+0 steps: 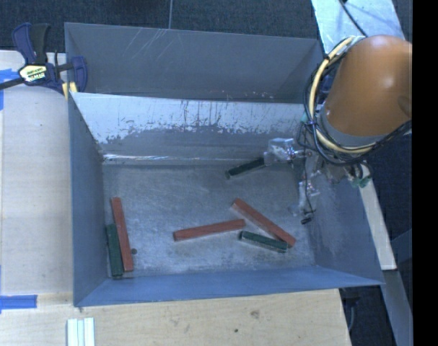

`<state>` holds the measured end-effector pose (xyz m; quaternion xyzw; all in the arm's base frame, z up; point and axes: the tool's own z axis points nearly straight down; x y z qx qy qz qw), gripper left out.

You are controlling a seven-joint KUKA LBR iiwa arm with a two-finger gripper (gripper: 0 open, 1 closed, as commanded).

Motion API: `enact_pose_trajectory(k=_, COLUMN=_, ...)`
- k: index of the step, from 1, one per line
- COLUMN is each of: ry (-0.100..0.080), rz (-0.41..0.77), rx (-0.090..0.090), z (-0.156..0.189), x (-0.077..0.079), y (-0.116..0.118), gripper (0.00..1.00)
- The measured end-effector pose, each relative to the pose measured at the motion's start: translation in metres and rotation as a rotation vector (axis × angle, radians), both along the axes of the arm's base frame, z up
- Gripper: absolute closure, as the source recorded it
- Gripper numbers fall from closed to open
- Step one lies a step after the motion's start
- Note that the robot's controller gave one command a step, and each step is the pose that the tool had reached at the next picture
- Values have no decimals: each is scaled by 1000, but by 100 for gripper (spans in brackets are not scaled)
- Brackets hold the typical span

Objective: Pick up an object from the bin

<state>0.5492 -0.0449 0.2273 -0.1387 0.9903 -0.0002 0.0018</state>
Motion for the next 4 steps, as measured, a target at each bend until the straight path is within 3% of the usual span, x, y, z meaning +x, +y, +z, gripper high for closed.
enact_pose_trajectory(k=1, ry=9, rz=-171, rx=1, z=-119, x=-18, y=18, gripper=0)
enact_pose_trajectory(k=2, ry=-1, rz=-177, rx=2, z=-156, x=-38, y=51, gripper=0)
enact_pose_trajectory(k=3, ry=-7, rz=-180, rx=2, z=-154, x=-36, y=49, gripper=100)
enact_pose_trajectory(k=4, ry=-5, rz=-35, rx=-1, z=-155, x=-31, y=82, gripper=100)
